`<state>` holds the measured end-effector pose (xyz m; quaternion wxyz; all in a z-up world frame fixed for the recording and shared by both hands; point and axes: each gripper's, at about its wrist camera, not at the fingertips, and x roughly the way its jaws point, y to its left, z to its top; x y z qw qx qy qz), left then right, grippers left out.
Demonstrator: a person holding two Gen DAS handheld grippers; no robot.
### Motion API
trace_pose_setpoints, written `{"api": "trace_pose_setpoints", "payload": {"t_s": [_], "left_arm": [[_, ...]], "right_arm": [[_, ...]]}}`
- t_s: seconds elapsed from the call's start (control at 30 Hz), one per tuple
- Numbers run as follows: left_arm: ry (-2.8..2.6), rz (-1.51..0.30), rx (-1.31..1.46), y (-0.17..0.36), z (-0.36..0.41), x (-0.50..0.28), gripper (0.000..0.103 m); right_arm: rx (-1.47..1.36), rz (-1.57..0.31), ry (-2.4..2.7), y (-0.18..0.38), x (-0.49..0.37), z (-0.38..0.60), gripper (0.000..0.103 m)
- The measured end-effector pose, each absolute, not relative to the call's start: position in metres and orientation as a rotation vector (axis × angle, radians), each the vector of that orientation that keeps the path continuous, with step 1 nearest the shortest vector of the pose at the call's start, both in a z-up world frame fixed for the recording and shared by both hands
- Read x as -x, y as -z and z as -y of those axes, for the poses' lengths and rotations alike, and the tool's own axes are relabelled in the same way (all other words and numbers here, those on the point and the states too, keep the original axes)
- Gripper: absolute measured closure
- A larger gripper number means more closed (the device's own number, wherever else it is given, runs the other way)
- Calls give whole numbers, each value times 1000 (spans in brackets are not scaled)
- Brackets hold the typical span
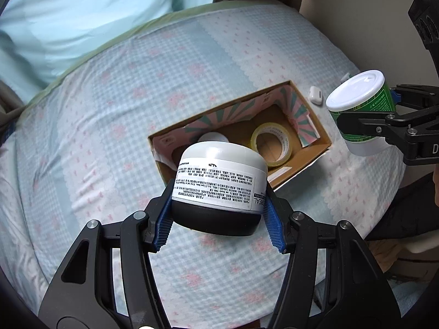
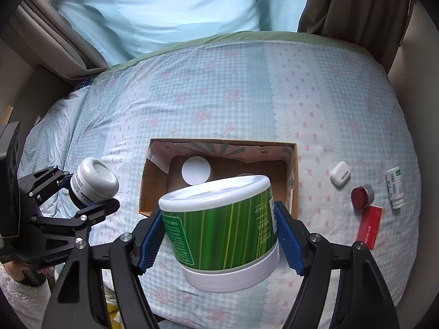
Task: Organize rigid objects
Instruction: 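Carry the black-and-white jar with the left gripper while the right gripper carries the green jar to the box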
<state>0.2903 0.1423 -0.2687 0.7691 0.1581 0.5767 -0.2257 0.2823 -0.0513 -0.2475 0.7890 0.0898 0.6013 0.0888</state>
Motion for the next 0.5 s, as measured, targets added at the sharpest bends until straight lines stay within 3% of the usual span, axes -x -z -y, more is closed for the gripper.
{"api": "trace_pose_setpoints", "payload": {"t_s": [0.5], "left_arm": [[409, -1353, -269, 401, -148, -318, 49]], "right_arm": [[-193, -1411, -158, 385, -309, 7, 33]]}}
